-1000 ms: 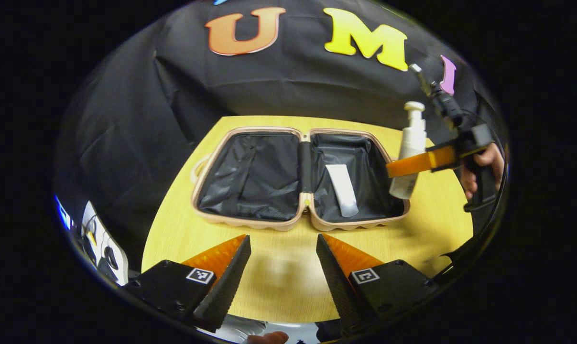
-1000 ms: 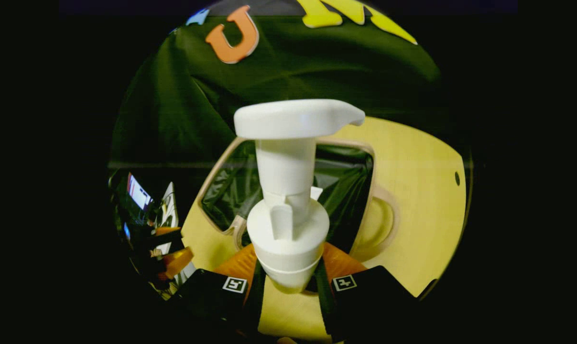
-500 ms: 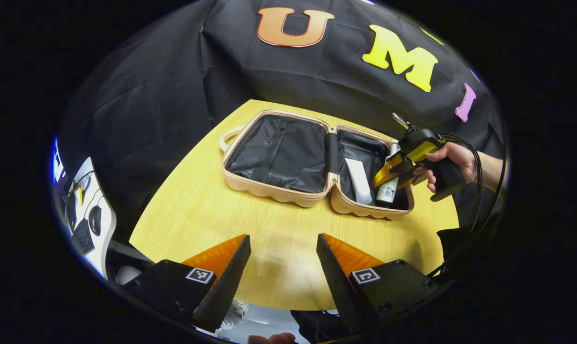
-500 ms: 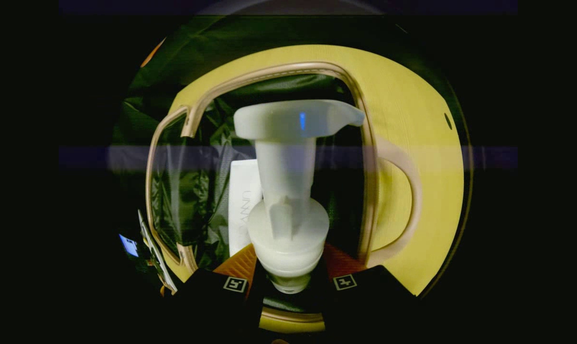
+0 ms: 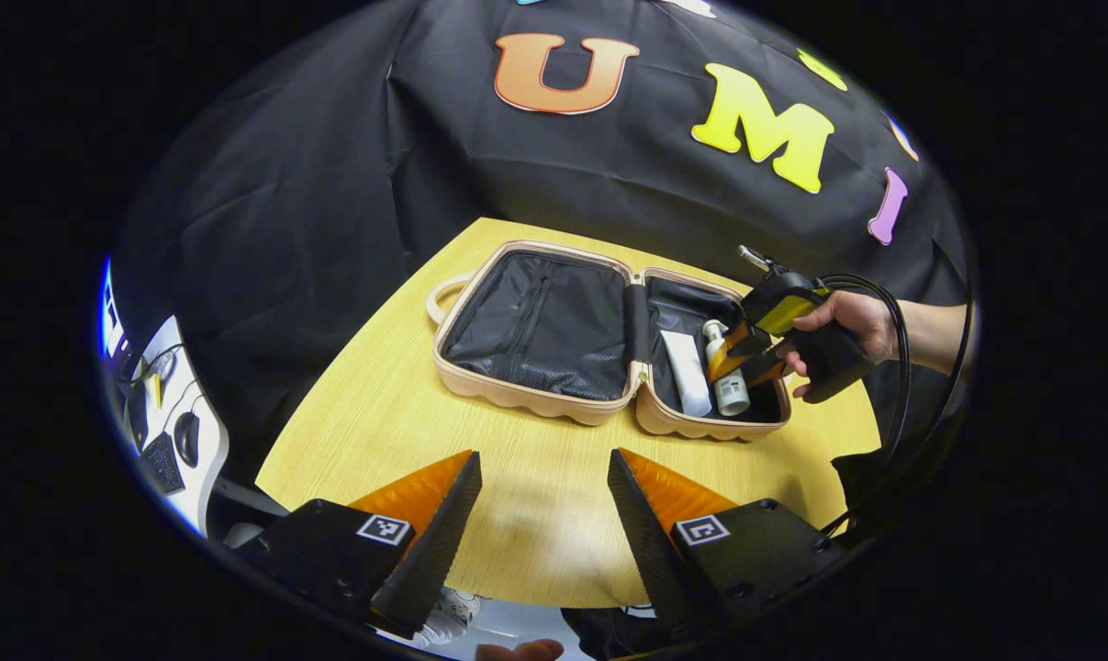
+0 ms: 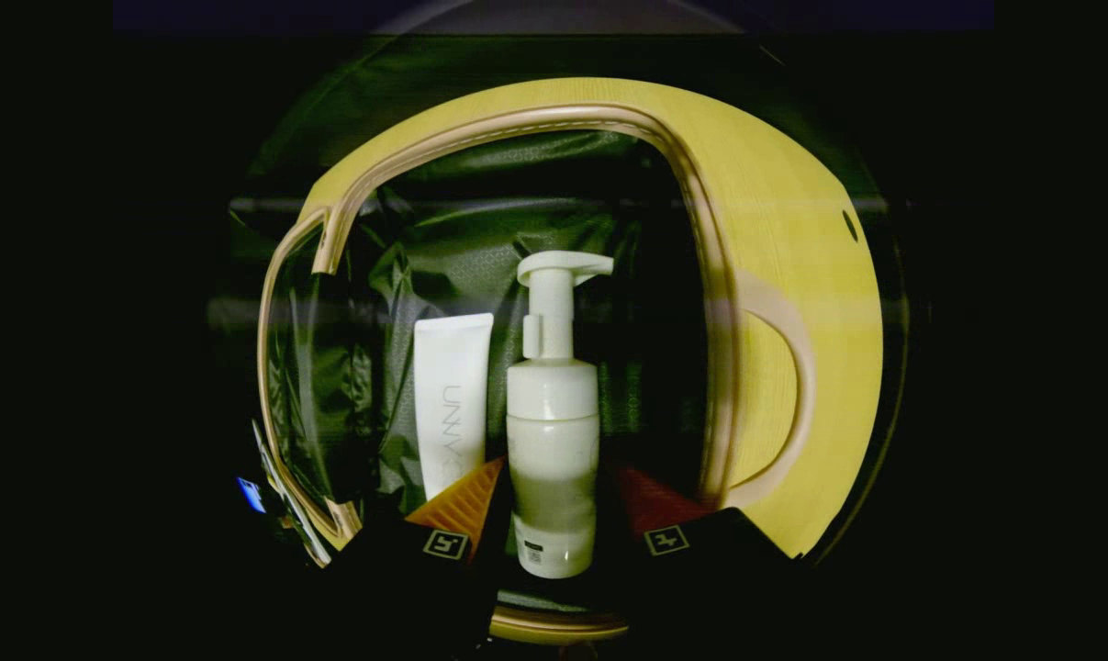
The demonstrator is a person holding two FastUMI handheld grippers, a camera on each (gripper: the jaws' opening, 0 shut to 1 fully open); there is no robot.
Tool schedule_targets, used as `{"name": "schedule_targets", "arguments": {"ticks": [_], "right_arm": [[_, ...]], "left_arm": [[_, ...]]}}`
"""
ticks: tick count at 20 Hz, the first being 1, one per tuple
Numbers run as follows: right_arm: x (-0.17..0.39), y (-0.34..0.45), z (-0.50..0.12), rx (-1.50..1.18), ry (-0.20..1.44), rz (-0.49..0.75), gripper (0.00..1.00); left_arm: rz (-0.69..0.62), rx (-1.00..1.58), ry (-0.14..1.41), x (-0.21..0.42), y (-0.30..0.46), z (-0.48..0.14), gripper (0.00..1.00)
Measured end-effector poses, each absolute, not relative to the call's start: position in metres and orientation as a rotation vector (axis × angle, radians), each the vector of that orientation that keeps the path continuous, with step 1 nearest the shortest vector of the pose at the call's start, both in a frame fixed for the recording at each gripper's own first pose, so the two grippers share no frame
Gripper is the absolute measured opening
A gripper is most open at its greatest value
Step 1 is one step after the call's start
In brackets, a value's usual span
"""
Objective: First open the suitcase, pack the skin care products into it, and then close the suitcase.
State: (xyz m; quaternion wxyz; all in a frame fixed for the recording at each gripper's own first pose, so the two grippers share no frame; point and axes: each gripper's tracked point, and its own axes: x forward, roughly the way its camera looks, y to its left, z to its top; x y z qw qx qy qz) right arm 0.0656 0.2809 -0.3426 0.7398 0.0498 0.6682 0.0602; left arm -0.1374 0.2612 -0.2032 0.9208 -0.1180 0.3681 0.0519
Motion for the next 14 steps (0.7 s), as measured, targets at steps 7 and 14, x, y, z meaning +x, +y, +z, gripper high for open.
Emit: {"name": "schedule_targets", "arguments": {"ticks": [7,14], "right_arm": [[0.044,0.271,-0.259,0.066,1.274,0.306,0.75],[0.023,0.229,-0.144,0.05,0.911,0.487,0.75]], "left_arm": [[0.098,-0.371,0.622,-0.103,0.302,-0.192,0.89],[0.068,-0.852,0.387,-0.017,0.41,-0.217,0.89]]}}
